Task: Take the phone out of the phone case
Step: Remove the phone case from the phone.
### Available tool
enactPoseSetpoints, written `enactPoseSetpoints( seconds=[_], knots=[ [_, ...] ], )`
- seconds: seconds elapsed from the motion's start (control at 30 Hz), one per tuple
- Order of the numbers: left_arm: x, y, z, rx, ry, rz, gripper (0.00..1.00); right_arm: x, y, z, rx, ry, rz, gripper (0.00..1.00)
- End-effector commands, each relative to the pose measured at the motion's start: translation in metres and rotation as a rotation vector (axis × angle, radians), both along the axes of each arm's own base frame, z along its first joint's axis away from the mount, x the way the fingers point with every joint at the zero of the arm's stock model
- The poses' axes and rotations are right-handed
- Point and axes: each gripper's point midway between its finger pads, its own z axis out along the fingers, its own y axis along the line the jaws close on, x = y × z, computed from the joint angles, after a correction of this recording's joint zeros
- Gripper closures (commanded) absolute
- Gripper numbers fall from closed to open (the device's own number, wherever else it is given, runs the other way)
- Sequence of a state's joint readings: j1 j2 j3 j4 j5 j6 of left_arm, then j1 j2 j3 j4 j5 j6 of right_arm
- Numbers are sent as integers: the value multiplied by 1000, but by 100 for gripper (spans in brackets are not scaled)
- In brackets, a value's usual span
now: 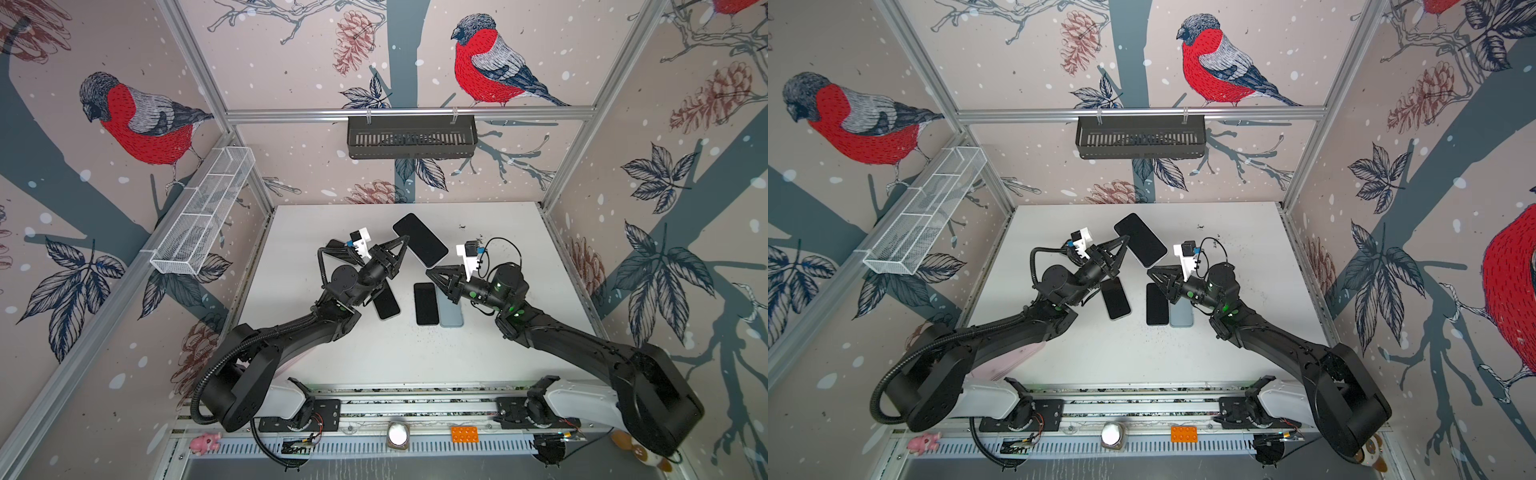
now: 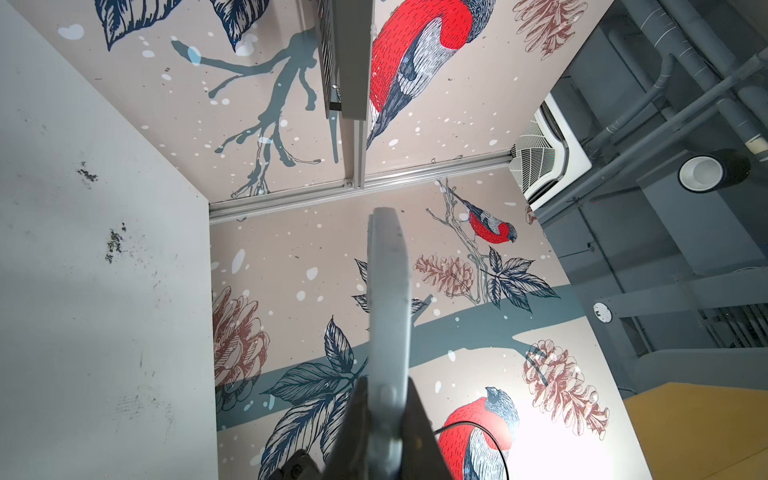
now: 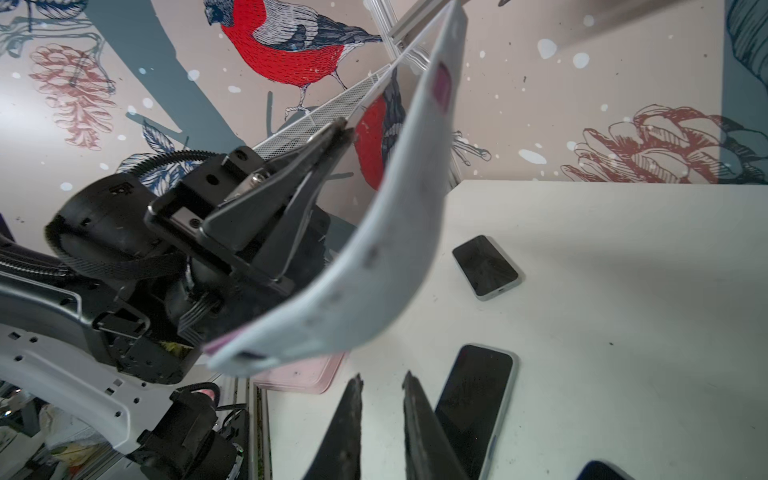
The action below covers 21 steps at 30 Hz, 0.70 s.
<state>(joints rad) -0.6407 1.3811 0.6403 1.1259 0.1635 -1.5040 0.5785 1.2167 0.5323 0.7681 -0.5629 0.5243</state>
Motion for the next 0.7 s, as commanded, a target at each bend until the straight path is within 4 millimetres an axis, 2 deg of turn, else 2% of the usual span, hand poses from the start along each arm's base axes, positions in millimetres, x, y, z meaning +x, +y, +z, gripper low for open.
enactPoseSetpoints(
  seconds=[0.0,0.03,0.13,0.23,0.3,0.4,0.47,0.53,0.67],
  knots=[
    [-8,5,27,-78,-74,-9,100,6,-7,1,2,-11,-46,79],
    [-9,6,27,-78,-77,-9,100,5,-9,2,6,-8,-45,74],
    [-9,6,25,-71,-74,-8,100,-6,-14,12,47,-14,-21,48],
    [-9,5,24,-70,-77,-13,100,-17,-24,26,81,-31,-30,27],
    [-9,3,23,-62,-85,-21,100,-12,-37,32,109,5,-84,20],
    [-9,3,19,-42,-88,-16,100,-7,-63,47,211,71,-90,19],
    [-10,2,18,-39,-96,-22,100,-4,-73,56,262,105,-76,19],
    [-11,1,19,-41,-102,-30,100,-1,-74,60,277,136,-57,20],
    [-11,1,17,-33,-101,-26,100,-11,-68,74,324,132,19,21]
  ],
)
